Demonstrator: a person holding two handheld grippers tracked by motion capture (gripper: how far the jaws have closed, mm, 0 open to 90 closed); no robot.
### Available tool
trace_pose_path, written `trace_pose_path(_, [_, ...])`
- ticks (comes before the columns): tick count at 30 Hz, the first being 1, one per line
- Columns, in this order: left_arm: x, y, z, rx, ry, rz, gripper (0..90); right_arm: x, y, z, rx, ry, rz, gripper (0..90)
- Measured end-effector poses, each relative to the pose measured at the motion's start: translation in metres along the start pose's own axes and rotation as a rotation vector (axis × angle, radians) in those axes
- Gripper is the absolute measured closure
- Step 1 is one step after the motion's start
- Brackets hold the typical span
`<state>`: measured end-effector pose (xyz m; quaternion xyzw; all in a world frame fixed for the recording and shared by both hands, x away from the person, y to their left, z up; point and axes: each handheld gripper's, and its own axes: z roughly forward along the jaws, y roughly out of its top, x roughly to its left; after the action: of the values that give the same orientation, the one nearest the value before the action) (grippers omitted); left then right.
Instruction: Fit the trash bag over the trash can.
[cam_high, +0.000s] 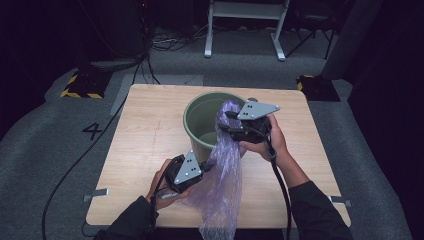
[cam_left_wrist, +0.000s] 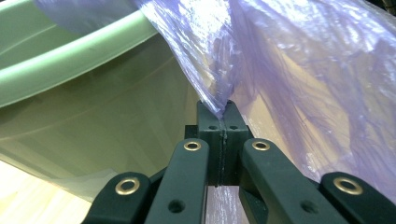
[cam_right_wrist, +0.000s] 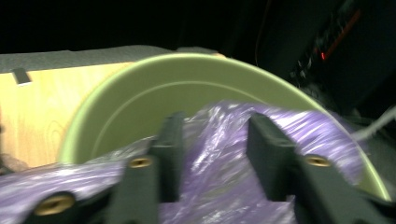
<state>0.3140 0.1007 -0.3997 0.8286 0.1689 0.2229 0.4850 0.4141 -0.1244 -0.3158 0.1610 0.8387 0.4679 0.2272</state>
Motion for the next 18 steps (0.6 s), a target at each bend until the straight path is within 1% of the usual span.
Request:
trace_pose_path(1, [0.002, 0.0, -0.001, -0.002, 0.001, 0.0, 89.8, -0.001, 0.0, 0.0, 0.013, 0.01, 0.005, 47.4])
trace_pose_path(2, [0.003, -0.001, -0.002, -0.002, 0.001, -0.008, 89.8, -0.001, 0.001, 0.0, 0.015, 0.007, 0.004, 45.3])
trace_pose_path(3, [0.004, -0.001, -0.002, 0.0, 0.009, -0.01, 89.8, -0.002, 0.001, -0.002, 0.009, 0.008, 0.009, 44.2])
trace_pose_path(5, [0.006, -0.002, -0.003, 0.0, 0.015, -0.018, 89.8, -0.003, 0.002, -0.006, -0.009, 0.042, 0.021, 37.5])
trace_pose_path(6, [0.007, -0.002, -0.004, -0.001, 0.017, -0.021, 89.8, -0.003, 0.003, -0.009, -0.013, 0.039, 0.022, 35.0])
trace_pose_path(7, [0.008, -0.002, -0.004, 0.0, 0.021, -0.022, 89.9, -0.003, 0.003, -0.012, -0.016, 0.035, 0.026, 34.2])
trace_pose_path(9, [0.009, -0.003, -0.005, -0.003, 0.025, -0.032, 89.9, -0.006, 0.003, -0.018, -0.037, 0.055, 0.032, 31.6])
trace_pose_path(10, [0.01, -0.003, -0.006, -0.001, 0.028, -0.031, 89.9, -0.007, 0.003, -0.022, -0.043, 0.051, 0.035, 30.3])
trace_pose_path(12, [0.012, -0.005, -0.007, 0.0, 0.028, -0.036, 89.9, -0.011, 0.001, -0.028, -0.046, 0.065, 0.053, 28.3])
trace_pose_path(14, [0.014, -0.006, -0.008, 0.002, 0.031, -0.044, 89.9, -0.014, -0.002, -0.033, -0.04, 0.067, 0.053, 24.3])
trace_pose_path(16, [0.015, -0.007, -0.009, 0.003, 0.031, -0.046, 89.9, -0.016, -0.006, -0.038, -0.032, 0.071, 0.05, 27.6])
trace_pose_path(17, [0.015, -0.007, -0.01, 0.003, 0.033, -0.049, 89.9, -0.016, -0.009, -0.039, -0.023, 0.073, 0.045, 33.2])
trace_pose_path(18, [0.015, -0.008, -0.011, 0.001, 0.033, -0.054, 89.9, -0.017, -0.012, -0.039, -0.001, 0.073, 0.037, 40.2])
